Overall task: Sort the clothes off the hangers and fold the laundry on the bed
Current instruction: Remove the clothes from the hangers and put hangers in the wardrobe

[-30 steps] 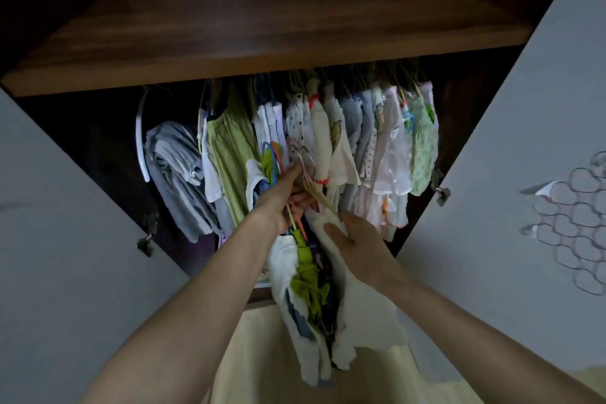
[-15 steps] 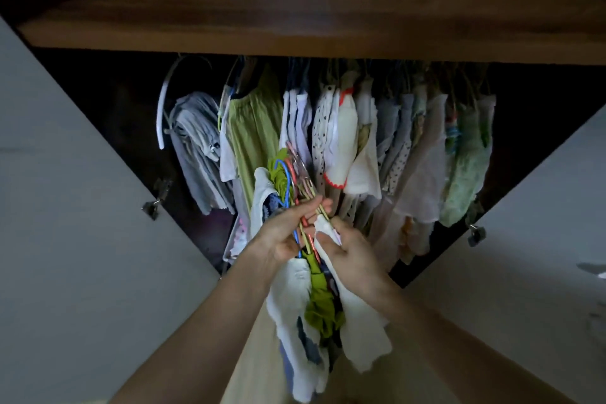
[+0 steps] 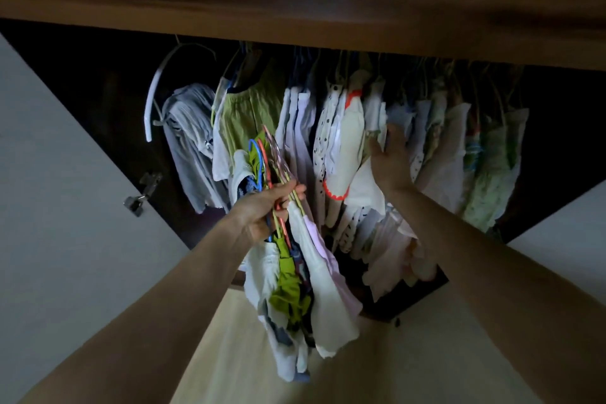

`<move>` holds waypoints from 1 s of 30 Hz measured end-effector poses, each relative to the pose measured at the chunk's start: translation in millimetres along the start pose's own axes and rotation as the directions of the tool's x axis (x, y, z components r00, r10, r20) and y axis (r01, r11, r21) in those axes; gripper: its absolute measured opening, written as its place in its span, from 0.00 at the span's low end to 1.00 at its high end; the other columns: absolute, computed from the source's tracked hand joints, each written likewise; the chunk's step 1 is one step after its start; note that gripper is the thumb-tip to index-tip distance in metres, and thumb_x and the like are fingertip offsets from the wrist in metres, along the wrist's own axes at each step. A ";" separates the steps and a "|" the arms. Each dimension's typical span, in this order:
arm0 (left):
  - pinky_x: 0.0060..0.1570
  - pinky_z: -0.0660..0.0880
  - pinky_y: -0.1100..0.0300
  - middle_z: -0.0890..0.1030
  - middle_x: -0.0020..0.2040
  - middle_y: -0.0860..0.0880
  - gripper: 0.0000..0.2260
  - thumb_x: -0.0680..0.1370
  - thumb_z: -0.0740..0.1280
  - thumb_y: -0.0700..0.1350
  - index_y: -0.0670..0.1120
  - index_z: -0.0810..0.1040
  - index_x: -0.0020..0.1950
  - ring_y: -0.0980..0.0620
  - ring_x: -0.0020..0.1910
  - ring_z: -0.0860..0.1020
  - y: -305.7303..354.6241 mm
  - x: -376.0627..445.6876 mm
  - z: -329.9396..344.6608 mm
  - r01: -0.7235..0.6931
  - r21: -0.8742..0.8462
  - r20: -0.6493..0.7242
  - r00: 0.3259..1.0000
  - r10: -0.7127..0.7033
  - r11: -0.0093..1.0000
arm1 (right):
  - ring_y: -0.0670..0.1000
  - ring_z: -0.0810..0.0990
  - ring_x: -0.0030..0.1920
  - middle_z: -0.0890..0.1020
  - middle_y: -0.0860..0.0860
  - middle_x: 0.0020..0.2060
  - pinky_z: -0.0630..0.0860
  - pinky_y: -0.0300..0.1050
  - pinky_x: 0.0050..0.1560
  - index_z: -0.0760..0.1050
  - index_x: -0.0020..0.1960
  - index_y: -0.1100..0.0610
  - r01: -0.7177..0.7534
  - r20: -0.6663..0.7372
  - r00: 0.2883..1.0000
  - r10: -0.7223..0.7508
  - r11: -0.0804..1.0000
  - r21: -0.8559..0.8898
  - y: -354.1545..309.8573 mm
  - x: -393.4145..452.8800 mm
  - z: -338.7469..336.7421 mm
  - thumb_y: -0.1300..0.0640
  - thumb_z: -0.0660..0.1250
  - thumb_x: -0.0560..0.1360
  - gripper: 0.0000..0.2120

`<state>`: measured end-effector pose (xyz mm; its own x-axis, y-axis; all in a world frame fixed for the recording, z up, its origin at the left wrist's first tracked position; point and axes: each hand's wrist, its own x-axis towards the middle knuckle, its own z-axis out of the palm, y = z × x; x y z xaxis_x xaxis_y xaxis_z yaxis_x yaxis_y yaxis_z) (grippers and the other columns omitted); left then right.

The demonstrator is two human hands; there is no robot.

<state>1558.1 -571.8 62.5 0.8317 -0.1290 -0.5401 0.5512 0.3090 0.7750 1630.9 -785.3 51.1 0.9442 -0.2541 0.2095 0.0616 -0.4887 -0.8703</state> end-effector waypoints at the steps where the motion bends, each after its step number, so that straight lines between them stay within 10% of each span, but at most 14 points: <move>1: 0.18 0.62 0.70 0.82 0.35 0.50 0.08 0.80 0.64 0.43 0.39 0.79 0.49 0.58 0.31 0.65 1.4 5.8 2.3 0.002 0.008 0.000 1.000 -0.002 1.000 | 0.55 0.68 0.66 0.68 0.61 0.67 0.61 0.37 0.62 0.61 0.71 0.66 -0.028 -0.007 1.000 0.028 1.000 0.008 1.4 5.8 6.2 0.55 0.59 0.81 0.23; 12: 0.17 0.61 0.70 0.82 0.32 0.48 0.08 0.80 0.64 0.41 0.37 0.78 0.49 0.59 0.24 0.72 3.9 50.7 1.4 -0.010 0.011 0.021 1.000 0.010 1.000 | 0.58 0.70 0.67 0.69 0.60 0.69 0.66 0.44 0.63 0.47 0.78 0.58 -0.176 -0.002 0.984 0.177 0.978 0.108 5.7 40.5 50.5 0.56 0.58 0.82 0.30; 21: 0.22 0.61 0.68 0.79 0.30 0.48 0.11 0.81 0.63 0.43 0.39 0.78 0.42 0.57 0.24 0.69 2.0 82.7 -42.9 -0.124 0.002 0.005 0.992 0.124 0.992 | 0.59 0.76 0.59 0.75 0.60 0.63 0.72 0.46 0.56 0.53 0.77 0.60 0.004 -0.059 0.998 0.000 0.998 0.061 2.7 49.7 113.9 0.61 0.53 0.82 0.24; 30: 0.17 0.57 0.71 0.79 0.29 0.49 0.04 0.82 0.61 0.39 0.40 0.73 0.51 0.59 0.17 0.69 28.4 34.3 -118.0 -0.232 -0.060 -0.005 0.973 0.232 0.971 | 0.60 0.77 0.59 0.78 0.60 0.60 0.74 0.48 0.58 0.68 0.69 0.61 0.131 0.166 0.978 -0.129 0.991 -0.003 -68.2 44.9 229.5 0.64 0.58 0.78 0.19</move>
<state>1594.4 -456.2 27.3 0.9366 -0.0492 -0.3469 0.3381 0.3863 0.8582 1743.3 -571.9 17.5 0.9689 -0.0472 0.2429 0.1837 -0.5205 -0.8339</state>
